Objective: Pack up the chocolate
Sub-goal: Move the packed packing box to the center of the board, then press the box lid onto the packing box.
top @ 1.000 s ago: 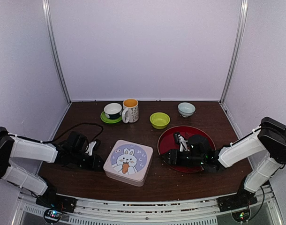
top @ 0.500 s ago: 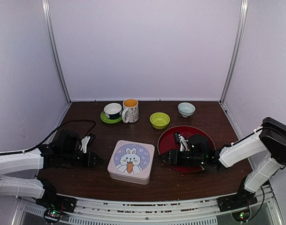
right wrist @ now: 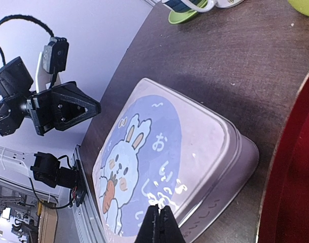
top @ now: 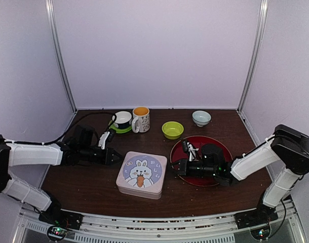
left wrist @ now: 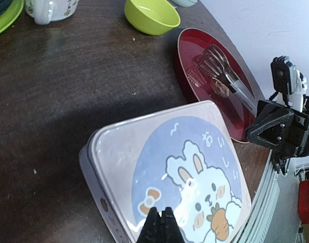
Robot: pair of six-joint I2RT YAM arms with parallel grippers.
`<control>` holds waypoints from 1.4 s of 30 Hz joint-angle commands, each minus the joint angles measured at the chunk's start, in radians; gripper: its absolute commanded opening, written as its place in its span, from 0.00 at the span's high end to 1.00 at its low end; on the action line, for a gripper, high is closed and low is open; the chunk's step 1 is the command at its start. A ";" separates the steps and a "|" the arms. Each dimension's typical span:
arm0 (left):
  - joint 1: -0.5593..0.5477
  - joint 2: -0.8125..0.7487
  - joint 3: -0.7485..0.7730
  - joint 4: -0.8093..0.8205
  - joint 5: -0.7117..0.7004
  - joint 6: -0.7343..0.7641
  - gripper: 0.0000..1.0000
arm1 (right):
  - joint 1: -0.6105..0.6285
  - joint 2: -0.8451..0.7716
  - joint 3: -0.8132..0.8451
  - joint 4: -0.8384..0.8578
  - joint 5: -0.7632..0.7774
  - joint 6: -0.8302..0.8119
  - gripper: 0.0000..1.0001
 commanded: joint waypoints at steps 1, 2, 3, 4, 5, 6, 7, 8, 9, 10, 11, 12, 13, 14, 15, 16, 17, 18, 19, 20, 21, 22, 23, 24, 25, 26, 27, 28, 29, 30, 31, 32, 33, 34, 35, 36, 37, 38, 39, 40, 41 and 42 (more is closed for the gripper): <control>0.007 0.099 0.075 0.156 0.100 0.047 1.00 | 0.002 0.047 0.070 0.063 0.006 -0.008 1.00; 0.007 0.111 0.083 0.166 0.103 0.051 1.00 | 0.002 0.052 0.075 0.069 0.009 -0.009 1.00; 0.007 0.116 0.085 0.179 0.108 0.052 1.00 | 0.001 0.053 0.077 0.077 0.015 -0.011 1.00; 0.007 0.114 0.085 0.194 0.113 0.053 1.00 | 0.001 0.051 0.075 0.088 0.021 -0.014 1.00; 0.007 0.106 0.082 0.207 0.116 0.054 1.00 | 0.001 0.050 0.068 0.105 0.029 -0.017 1.00; 0.007 0.097 0.078 0.220 0.118 0.054 1.00 | 0.001 0.052 0.060 0.123 0.040 -0.020 1.00; 0.007 0.091 0.073 0.229 0.115 0.052 1.00 | 0.002 0.068 0.055 0.143 0.053 -0.024 1.00; 0.007 0.088 0.068 0.235 0.109 0.050 1.00 | 0.001 0.093 0.059 0.149 0.061 -0.024 1.00; 0.007 0.091 0.064 0.238 0.102 0.046 1.00 | -0.001 0.127 0.067 0.154 0.060 -0.024 1.00; 0.007 0.098 0.062 0.239 0.100 0.042 1.00 | 0.000 0.164 0.075 0.160 0.053 -0.018 1.00; 0.006 0.109 0.056 0.245 0.101 0.033 1.00 | 0.002 0.203 0.081 0.179 0.052 -0.008 1.00; 0.007 0.120 0.047 0.253 0.102 0.023 1.00 | 0.003 0.235 0.072 0.218 0.057 0.005 1.00; 0.007 0.127 0.033 0.271 0.104 0.013 1.00 | 0.004 0.266 0.058 0.265 0.063 0.023 1.00; 0.007 0.133 0.012 0.297 0.101 0.006 1.00 | 0.002 0.289 0.043 0.311 0.065 0.037 1.00; 0.007 0.136 -0.014 0.326 0.096 -0.004 1.00 | 0.001 0.301 0.031 0.337 0.066 0.047 1.00; 0.007 0.139 -0.041 0.355 0.089 -0.011 1.00 | 0.002 0.300 0.025 0.350 0.063 0.050 1.00; 0.007 0.144 -0.073 0.381 0.081 -0.016 1.00 | 0.001 0.288 0.016 0.354 0.060 0.047 1.00; 0.007 0.151 -0.092 0.397 0.074 -0.019 1.00 | 0.001 0.266 0.009 0.352 0.057 0.039 1.00; 0.006 0.161 -0.110 0.417 0.069 -0.022 1.00 | 0.003 0.238 0.001 0.351 0.054 0.031 1.00; 0.006 0.181 -0.128 0.439 0.067 -0.026 1.00 | 0.004 0.210 -0.009 0.352 0.051 0.021 1.00; 0.006 0.192 -0.146 0.472 0.066 -0.033 1.00 | 0.007 0.177 -0.021 0.355 0.045 0.009 1.00; 0.006 0.215 -0.164 0.511 0.067 -0.041 1.00 | 0.012 0.149 -0.034 0.358 0.038 0.000 1.00; 0.006 0.229 -0.182 0.546 0.070 -0.049 1.00 | 0.019 0.126 -0.047 0.367 0.030 -0.009 1.00; 0.007 0.237 -0.196 0.573 0.069 -0.055 1.00 | 0.029 0.111 -0.060 0.387 0.021 -0.015 1.00; 0.006 0.236 -0.210 0.594 0.065 -0.062 1.00 | 0.041 0.102 -0.073 0.420 0.012 -0.019 1.00; 0.007 0.227 -0.223 0.604 0.062 -0.066 1.00 | 0.058 0.102 -0.082 0.438 0.004 -0.024 1.00; 0.007 0.205 -0.234 0.603 0.053 -0.067 1.00 | 0.076 0.108 -0.088 0.442 0.002 -0.033 1.00; 0.006 0.175 -0.246 0.591 0.044 -0.067 1.00 | 0.092 0.118 -0.091 0.435 0.007 -0.044 1.00; 0.005 0.139 -0.255 0.574 0.032 -0.063 1.00 | 0.111 0.135 -0.092 0.419 0.026 -0.057 1.00; 0.004 0.100 -0.266 0.555 0.022 -0.063 1.00 | 0.123 0.170 -0.089 0.397 0.048 -0.059 1.00; 0.003 0.061 -0.276 0.536 0.017 -0.066 1.00 | 0.131 0.206 -0.087 0.393 0.064 -0.051 1.00; 0.001 0.019 -0.285 0.514 0.012 -0.069 1.00 | 0.135 0.253 -0.087 0.428 0.069 -0.031 1.00; -0.004 -0.018 -0.293 0.494 0.008 -0.074 1.00 | 0.134 0.300 -0.092 0.492 0.065 -0.003 1.00; -0.009 -0.050 -0.301 0.474 0.004 -0.082 1.00 | 0.129 0.343 -0.098 0.568 0.055 0.025 1.00; -0.019 -0.076 -0.304 0.465 0.001 -0.092 1.00 | 0.124 0.367 -0.104 0.624 0.044 0.048 1.00; -0.027 -0.093 -0.331 0.462 -0.001 -0.102 1.00 | 0.120 0.371 -0.112 0.660 0.037 0.060 1.00; -0.037 -0.104 -0.350 0.469 -0.005 -0.115 1.00 | 0.119 0.357 -0.118 0.667 0.036 0.059 1.00; -0.052 -0.104 -0.374 0.487 -0.011 -0.124 1.00 | 0.122 0.330 -0.125 0.657 0.036 0.047 1.00; -0.063 -0.087 -0.392 0.513 -0.022 -0.130 1.00 | 0.129 0.295 -0.132 0.637 0.036 0.033 1.00; -0.070 -0.058 -0.412 0.546 -0.032 -0.134 1.00 | 0.137 0.258 -0.143 0.623 0.036 0.017 1.00; -0.072 -0.020 -0.430 0.585 -0.035 -0.137 1.00 | 0.149 0.225 -0.153 0.612 0.032 0.000 1.00; -0.072 0.021 -0.443 0.646 -0.030 -0.141 1.00 | 0.164 0.195 -0.160 0.601 0.022 -0.019 1.00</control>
